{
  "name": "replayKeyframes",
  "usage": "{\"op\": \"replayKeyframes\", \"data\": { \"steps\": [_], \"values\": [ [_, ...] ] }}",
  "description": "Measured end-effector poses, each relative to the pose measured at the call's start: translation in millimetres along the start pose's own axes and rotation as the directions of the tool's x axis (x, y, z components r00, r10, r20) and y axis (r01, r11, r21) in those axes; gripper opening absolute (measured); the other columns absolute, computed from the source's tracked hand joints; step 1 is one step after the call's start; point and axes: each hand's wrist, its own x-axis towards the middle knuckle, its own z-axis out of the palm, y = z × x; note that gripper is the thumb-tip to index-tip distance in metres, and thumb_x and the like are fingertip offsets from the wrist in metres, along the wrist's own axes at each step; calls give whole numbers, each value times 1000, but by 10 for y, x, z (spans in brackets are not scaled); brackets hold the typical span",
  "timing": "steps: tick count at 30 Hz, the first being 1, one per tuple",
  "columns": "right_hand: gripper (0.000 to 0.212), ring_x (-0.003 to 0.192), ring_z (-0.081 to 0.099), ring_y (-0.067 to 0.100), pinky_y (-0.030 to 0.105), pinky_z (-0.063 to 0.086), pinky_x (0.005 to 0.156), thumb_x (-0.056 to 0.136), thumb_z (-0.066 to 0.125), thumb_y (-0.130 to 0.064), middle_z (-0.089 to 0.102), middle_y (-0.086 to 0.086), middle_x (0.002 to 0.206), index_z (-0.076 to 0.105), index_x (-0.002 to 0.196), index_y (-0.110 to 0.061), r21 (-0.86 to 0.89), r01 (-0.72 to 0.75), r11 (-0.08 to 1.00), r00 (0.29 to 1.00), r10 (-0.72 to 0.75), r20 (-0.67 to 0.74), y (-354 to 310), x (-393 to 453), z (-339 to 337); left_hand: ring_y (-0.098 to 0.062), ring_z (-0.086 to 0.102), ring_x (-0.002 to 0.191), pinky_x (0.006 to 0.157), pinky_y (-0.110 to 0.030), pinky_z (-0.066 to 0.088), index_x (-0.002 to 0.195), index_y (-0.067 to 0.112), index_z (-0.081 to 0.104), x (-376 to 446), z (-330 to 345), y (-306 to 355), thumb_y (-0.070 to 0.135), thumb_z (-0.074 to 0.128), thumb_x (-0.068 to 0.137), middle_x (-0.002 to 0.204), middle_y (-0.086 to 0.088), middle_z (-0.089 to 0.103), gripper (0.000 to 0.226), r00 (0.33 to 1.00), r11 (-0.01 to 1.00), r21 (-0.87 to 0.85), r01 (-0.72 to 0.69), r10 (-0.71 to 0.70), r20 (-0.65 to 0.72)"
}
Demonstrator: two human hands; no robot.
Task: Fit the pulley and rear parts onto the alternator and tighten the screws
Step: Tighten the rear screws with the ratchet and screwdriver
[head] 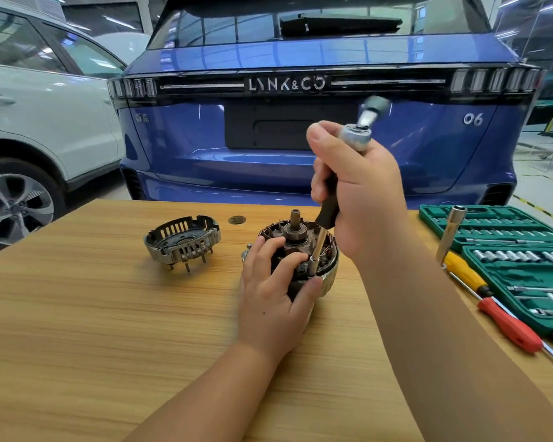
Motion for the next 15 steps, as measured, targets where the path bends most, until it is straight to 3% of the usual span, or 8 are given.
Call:
{"op": "replayKeyframes", "data": {
  "steps": [3,7,9,12,15],
  "values": [
    [36,62,50,16,29,46,62,93,61,-9,59,7,88,53,127,-17,102,35,994,987,-50,154,17,2,-14,-22,19,150,117,-52,27,116,22,71,-4,7,8,56,49,86,148,1,45,50,1000,1000,-6,-7,7,-18],
    [36,62,47,21,36,45,58,91,60,-10,57,7,85,58,122,-29,21,222,975,961,-222,166,89,8,0,-23,21,149,118,-51,25,114,20,71,0,17,28,55,50,85,147,0,46,50,999,1000,-8,-7,7,-31],
    [38,66,49,20,38,46,62,88,58,-15,60,-1,85,63,120,-35,54,213,976,955,-219,201,126,10,-15,-23,22,149,118,-50,25,113,20,72,-3,13,28,55,51,85,146,0,46,50,999,1000,-16,-8,7,-34],
    [41,71,52,14,36,42,67,88,47,-20,63,-5,84,62,125,-28,182,118,976,943,-167,288,120,7,-36,-18,20,147,118,-48,25,115,20,71,-9,9,20,55,51,85,147,-1,45,50,999,1000,-28,-15,14,-32],
    [40,70,51,14,37,41,68,89,56,-36,61,-3,81,60,127,-25,157,85,984,957,-124,261,94,-1,-12,-20,20,149,119,-46,23,121,21,69,-9,15,27,55,50,86,150,-4,44,53,1000,1000,-15,-16,16,-26]
  ]
}}
